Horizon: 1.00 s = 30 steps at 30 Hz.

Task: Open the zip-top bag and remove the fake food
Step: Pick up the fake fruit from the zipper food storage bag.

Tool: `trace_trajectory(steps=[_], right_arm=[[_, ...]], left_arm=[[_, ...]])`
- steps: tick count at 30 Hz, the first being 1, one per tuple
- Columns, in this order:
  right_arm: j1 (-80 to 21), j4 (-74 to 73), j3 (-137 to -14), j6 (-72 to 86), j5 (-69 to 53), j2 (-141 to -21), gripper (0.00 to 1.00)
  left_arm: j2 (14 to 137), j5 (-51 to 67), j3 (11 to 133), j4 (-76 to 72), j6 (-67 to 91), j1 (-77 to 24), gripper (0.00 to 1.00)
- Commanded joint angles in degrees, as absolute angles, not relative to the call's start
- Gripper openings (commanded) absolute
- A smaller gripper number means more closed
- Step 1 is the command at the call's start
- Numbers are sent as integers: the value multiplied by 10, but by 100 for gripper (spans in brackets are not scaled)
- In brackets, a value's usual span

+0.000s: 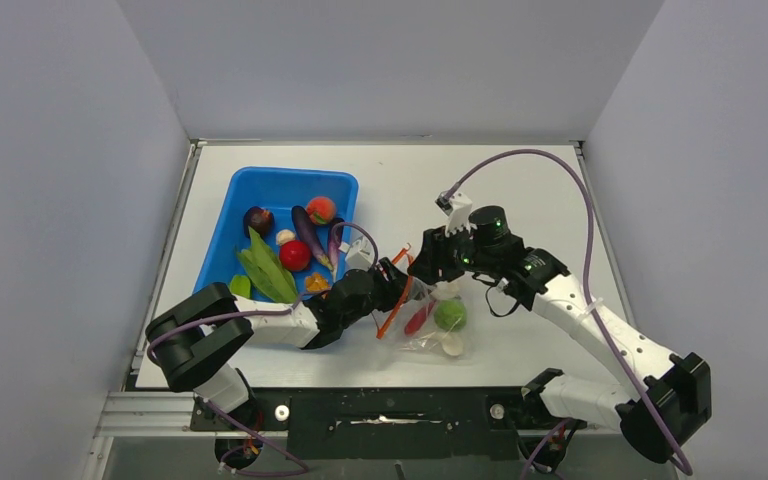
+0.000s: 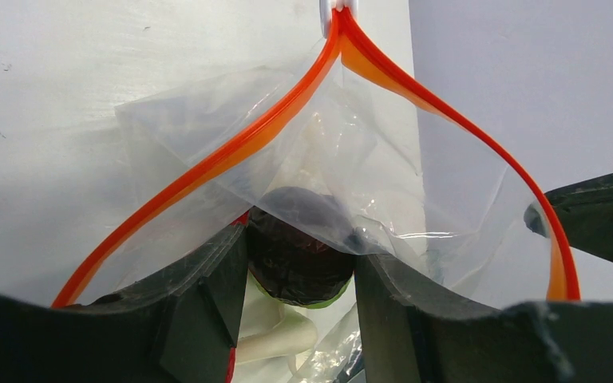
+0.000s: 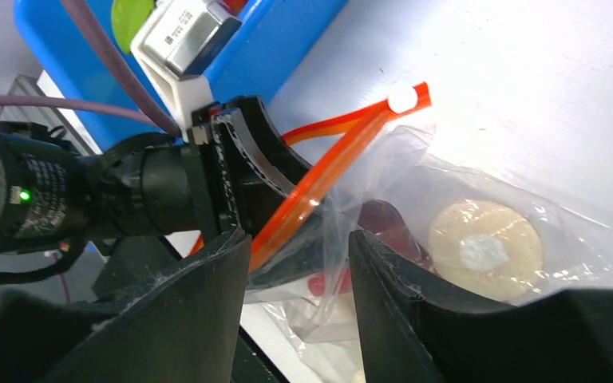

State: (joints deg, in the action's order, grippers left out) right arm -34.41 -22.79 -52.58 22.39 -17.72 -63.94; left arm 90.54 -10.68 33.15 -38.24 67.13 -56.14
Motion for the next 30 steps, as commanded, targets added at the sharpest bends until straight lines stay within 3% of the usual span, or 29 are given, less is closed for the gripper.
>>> trace_trajectory(steps=[1,5,9,14,25,30], right_arm=[[-357,-211,-564,277,-185,-667,50],[-366,-219,-569,282,-174,-688,49],[-375,-244,-577,263,-155,-700,33],[-383,-260,-568,251,-121,-689,18],[-383,-254,-544,290,-53,-665,10],[-383,-237,-538,275,-88,-663,10]], left_arm=[[897,-107,342,-433,673,-562,0],[895,-106,341,-433,674,-563,0],[889,-105,357,-393,663,-563,0],[873,-111,430,-227,614,-565,0],[849,-79,502,-10,530,-569,0],[804,-73,454,-101,560,-562,0]])
